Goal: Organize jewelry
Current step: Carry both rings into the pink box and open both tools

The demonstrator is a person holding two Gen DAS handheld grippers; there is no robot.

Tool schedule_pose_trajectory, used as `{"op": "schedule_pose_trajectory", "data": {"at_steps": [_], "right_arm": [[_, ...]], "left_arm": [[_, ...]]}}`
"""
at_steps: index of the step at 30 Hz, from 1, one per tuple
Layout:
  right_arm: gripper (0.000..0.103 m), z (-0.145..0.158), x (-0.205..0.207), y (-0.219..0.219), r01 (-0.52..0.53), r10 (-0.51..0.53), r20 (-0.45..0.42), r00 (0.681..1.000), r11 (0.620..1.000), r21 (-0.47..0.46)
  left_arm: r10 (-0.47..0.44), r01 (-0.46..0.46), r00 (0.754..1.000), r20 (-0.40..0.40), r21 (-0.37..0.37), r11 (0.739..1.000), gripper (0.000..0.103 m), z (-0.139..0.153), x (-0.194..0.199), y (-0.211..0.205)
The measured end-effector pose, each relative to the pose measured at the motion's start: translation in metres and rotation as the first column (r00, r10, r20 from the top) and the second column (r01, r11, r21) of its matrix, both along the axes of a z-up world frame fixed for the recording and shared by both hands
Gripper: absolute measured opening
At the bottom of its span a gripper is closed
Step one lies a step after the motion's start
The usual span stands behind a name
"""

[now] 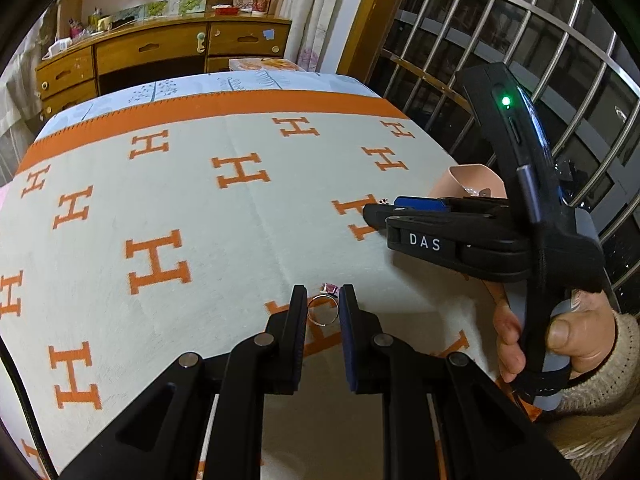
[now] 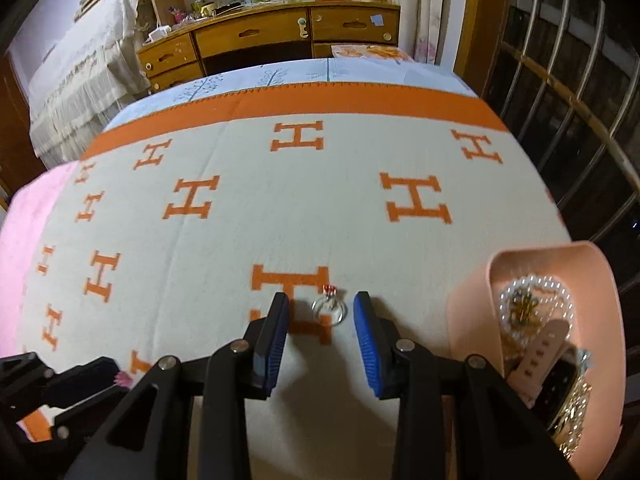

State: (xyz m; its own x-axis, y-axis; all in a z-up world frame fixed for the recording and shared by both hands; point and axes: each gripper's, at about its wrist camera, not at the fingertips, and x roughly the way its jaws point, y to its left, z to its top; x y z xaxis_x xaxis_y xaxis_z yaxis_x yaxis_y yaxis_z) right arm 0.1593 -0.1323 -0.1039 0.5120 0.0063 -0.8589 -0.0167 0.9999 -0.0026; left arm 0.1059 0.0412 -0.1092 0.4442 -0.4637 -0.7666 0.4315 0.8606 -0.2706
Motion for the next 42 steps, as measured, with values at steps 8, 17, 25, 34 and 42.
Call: {"op": "schedule_pose_trajectory", "data": {"at_steps": [8, 17, 25, 34, 42], "right_arm": [[0.016, 0.004, -0.011, -0.01, -0.02, 0.019, 0.012, 1.0, 0.996, 0.09], [0.016, 0.049, -0.068, -0.03, -0.127, 0.108, 0.094, 0.99, 0.965, 0.228], [0.016, 0.12, -0.123, -0.102, -0.099, 0.009, 0.279, 0.96, 0.946, 0.309], [0.016, 0.126, -0.155, -0.161, -0.017, -0.088, 0.283, 0.955, 0.937, 0.349], [0.018, 0.089, -0.154, -0.172, 0.007, -0.063, 0.145, 0.987, 0.933, 0.36]], "left_arm": [[0.015, -0.015, 1.0, 0.009, 0.005, 1.0, 0.014, 0.004, -0.007, 0.002], [-0.011, 0.01, 0.999, 0.042, 0.017, 1.0, 0.014, 0.032, -0.02, -0.023], [-0.079, 0.083, 0.991, 0.107, -0.031, 0.996, 0.014, 0.088, -0.027, -0.082], [-0.177, 0.188, 0.979, 0.102, -0.109, 0.976, 0.014, 0.114, -0.035, -0.159], [-0.22, 0.219, 0.976, 0.005, -0.092, 0.971, 0.044, 0.088, -0.043, -0.198]]}}
